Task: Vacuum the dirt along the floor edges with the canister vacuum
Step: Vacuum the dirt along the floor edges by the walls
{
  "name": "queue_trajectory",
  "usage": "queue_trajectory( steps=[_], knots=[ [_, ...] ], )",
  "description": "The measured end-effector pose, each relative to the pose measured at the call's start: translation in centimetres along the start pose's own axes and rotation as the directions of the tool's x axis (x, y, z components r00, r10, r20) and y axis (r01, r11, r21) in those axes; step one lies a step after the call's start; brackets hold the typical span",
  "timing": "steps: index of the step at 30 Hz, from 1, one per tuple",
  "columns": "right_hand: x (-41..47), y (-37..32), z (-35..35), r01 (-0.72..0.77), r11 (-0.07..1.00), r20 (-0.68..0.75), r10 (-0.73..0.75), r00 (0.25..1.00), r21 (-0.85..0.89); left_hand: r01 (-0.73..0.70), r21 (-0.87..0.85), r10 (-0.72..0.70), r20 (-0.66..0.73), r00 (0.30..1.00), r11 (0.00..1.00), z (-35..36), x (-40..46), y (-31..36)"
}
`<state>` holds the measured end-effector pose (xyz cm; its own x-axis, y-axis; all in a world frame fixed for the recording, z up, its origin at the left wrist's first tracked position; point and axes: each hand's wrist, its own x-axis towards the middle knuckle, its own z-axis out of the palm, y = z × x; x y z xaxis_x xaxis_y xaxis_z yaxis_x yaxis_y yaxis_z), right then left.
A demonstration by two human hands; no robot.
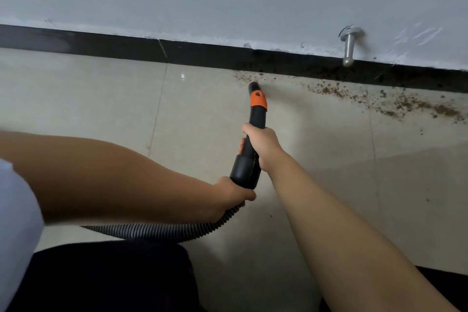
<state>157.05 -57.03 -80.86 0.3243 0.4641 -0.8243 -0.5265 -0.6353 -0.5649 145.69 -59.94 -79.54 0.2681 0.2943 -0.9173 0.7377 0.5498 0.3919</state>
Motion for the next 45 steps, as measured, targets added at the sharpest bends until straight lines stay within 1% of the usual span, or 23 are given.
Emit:
queue_trajectory(
  steps=[3, 5, 8, 12, 16, 20, 26, 34, 38, 41, 45],
  knots=[
    [0.0, 0.0, 1.5, -0.004, 0.997, 0.078, 0.01, 0.997, -0.076, 0.008, -0.066, -0.012, -0.052, 0.999, 0.998, -0.3, -0.2, -0.7],
    [0.1, -0.3, 2.0, 0.006, 0.996, 0.083, 0.001, 0.997, -0.09, 0.007, -0.085, -0.014, -0.072, 0.997, 0.996, -0.6, -0.1, -0.7],
    [0.1, -0.5, 1.5, 0.013, 0.998, 0.029, -0.011, 1.0, -0.061, -0.001, -0.056, -0.003, -0.063, 0.998, 0.998, -0.7, 0.2, -0.1],
    [0.3, -0.6, -1.0, 0.024, 0.998, -0.075, -0.02, 0.997, 0.056, -0.021, 0.005, 0.021, -0.013, 1.0, 1.0, 0.3, 0.8, 1.0],
    [0.7, -1.3, -3.2, 0.055, 0.996, -0.172, -0.042, 0.984, 0.069, -0.064, 0.049, 0.063, 0.023, 0.998, 0.997, 1.6, 1.4, 2.5],
    [1.1, -2.4, -4.1, 0.055, 0.996, -0.196, -0.04, 0.98, 0.072, -0.085, 0.044, 0.084, 0.036, 0.996, 0.995, 2.1, 1.8, 3.8],
    [1.3, -2.5, -2.7, 0.027, 0.999, -0.131, -0.024, 0.991, 0.018, -0.056, -0.013, 0.056, 0.019, 0.998, 0.998, 1.6, 1.7, 3.1],
    [1.1, -1.1, 1.5, 0.038, 0.988, 0.029, -0.034, 0.999, -0.148, -0.033, -0.115, 0.024, -0.08, 0.996, 0.993, -0.1, 1.0, 0.1],
    [0.8, -1.0, 2.1, 0.032, 0.985, 0.061, -0.022, 0.998, -0.171, -0.033, -0.121, 0.02, -0.101, 0.995, 0.992, -0.4, 0.9, -0.3],
    [0.6, -1.0, 1.4, 0.022, 0.995, 0.005, -0.022, 1.0, -0.094, -0.029, -0.09, 0.021, -0.085, 0.996, 0.996, -0.2, 1.1, 0.0],
    [0.8, -1.5, -1.1, 0.035, 0.999, -0.124, -0.031, 0.992, 0.03, -0.076, -0.023, 0.075, -0.036, 0.997, 0.997, 0.6, 1.7, 1.3]
  ],
)
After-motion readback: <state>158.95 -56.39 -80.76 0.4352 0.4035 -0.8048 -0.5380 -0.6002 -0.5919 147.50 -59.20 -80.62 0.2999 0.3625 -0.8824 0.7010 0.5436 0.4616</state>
